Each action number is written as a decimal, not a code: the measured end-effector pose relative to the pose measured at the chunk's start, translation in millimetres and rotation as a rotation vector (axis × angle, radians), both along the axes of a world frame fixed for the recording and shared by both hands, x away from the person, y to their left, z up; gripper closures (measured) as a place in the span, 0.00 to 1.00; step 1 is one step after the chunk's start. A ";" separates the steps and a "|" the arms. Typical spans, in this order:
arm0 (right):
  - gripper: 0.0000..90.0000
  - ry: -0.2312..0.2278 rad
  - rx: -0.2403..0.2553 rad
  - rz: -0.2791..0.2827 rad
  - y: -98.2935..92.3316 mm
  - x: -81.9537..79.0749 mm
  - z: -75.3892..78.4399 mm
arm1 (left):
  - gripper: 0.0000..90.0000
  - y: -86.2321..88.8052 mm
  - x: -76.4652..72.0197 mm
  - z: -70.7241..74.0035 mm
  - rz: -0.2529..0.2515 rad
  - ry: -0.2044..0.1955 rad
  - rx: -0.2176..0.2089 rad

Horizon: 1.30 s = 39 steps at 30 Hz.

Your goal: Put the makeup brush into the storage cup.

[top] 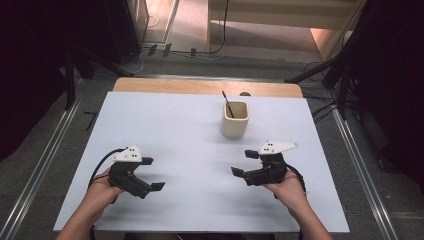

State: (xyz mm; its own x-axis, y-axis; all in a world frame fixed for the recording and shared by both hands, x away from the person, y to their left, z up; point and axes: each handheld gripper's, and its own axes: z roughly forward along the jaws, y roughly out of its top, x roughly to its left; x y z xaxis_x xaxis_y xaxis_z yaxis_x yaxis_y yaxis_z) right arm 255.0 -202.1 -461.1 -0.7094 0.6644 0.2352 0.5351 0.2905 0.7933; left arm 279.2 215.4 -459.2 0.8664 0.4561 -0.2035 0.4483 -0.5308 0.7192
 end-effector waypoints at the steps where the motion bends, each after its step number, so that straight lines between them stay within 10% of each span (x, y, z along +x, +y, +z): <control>1: 0.20 0.000 0.000 0.000 0.0 0.0 0.0 | 0.02 0.0 0.0 0.0 0.000 0.000 0.000; 39: 0.22 -0.007 -0.037 0.034 -28.8 -5.4 -19.6 | 0.02 1.2 1.9 -0.3 -0.016 0.008 0.006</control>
State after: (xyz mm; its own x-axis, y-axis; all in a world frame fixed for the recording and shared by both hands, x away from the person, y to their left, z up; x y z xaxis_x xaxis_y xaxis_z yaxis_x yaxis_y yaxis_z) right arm 249.6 -231.0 -480.7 -0.7335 0.6478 0.2059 0.5188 0.3378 0.7853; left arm 281.2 216.6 -459.4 0.8718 0.4435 -0.2080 0.4458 -0.5422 0.7122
